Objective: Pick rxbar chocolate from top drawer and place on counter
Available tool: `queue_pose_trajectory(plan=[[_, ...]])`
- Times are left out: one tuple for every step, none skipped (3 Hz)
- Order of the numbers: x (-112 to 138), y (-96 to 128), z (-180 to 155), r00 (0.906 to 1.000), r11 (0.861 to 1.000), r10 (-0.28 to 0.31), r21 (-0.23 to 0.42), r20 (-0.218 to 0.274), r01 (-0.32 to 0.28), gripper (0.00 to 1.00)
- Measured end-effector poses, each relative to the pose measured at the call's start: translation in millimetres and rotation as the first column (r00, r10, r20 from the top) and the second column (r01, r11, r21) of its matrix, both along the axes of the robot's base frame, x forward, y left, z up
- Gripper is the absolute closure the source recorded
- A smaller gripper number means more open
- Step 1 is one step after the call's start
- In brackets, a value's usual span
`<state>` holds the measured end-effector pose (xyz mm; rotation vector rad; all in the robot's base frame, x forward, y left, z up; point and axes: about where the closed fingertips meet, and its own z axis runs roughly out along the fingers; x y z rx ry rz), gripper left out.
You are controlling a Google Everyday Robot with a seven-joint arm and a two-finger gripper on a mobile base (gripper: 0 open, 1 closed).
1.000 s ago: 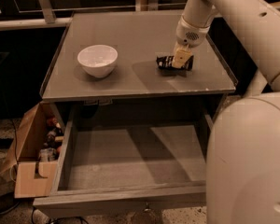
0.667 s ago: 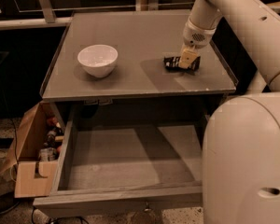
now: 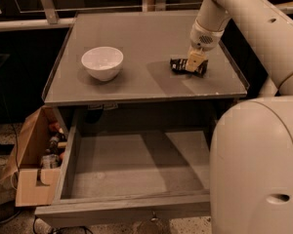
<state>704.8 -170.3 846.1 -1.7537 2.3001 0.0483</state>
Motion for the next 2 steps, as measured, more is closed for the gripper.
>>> queue_pose_trajectory(plan=[[0.0, 0.0, 0.0, 1.0000, 1.000, 0.000, 0.000, 0.000, 0.000, 0.37], [0.0, 0.0, 0.0, 1.0000, 1.000, 0.000, 0.000, 0.000, 0.000, 0.13]])
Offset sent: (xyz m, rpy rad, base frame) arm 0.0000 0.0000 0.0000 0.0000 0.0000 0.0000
